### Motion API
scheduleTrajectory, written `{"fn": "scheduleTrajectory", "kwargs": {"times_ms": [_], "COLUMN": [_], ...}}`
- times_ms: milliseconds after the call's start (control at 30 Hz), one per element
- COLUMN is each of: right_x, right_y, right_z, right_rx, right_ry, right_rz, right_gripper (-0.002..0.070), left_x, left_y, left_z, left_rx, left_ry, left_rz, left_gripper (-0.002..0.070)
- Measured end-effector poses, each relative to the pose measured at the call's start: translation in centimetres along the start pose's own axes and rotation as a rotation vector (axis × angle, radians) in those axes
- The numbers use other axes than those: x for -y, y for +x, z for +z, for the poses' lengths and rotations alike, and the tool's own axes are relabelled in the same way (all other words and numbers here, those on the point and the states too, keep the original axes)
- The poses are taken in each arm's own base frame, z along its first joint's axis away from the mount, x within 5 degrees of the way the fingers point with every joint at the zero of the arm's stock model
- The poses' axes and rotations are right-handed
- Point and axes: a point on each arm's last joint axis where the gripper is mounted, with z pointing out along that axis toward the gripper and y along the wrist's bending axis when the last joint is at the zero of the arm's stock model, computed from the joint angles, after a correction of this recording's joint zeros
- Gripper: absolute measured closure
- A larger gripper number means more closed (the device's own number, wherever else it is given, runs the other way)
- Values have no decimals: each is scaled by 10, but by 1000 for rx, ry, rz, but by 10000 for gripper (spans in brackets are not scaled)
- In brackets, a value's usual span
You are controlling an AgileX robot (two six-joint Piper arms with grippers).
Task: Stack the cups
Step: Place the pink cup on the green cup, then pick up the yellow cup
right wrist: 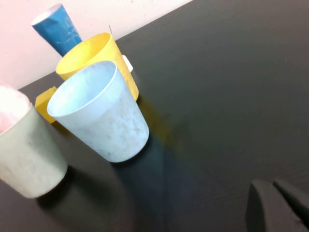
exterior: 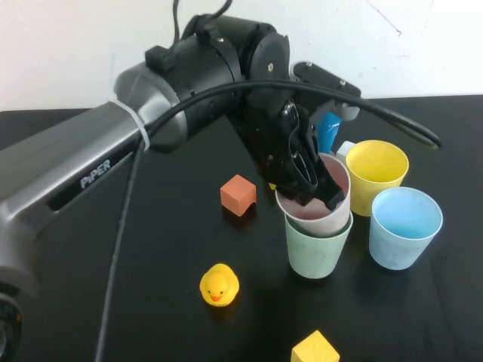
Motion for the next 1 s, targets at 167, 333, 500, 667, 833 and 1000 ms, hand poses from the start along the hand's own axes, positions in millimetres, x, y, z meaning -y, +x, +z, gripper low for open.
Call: {"fn": "scheduleTrajectory", "kwargs": {"times_ms": [167,333,500,667,833,1000], "right_x": [0,0,-1,-8,-31,-46], "right_y": [0,0,0,-3,-41,-80], "right_z": [0,0,0,-3,-20,-20], "right_rx": [0,0,2,-17,64,-68], "right_ry": [0,0,-9,-59,-102,-32], "right_rz": [-2,-4,0,-20,-219,-420], "right_gripper": [679,678,679,679,679,679], "left_x": [1,1,-1,-4,4,15], "left_y": [0,0,1,6,23,60], "left_z": [1,-1,-15,-43,-73,-83], "left_rx": [-5,-9,-34,-17,69,125], "left_ry": [8,11,-29,-111,-104,-65], "left_rz": [1,5,33,55,50,35], "left_gripper": [498,413,516,651,671,673]}}
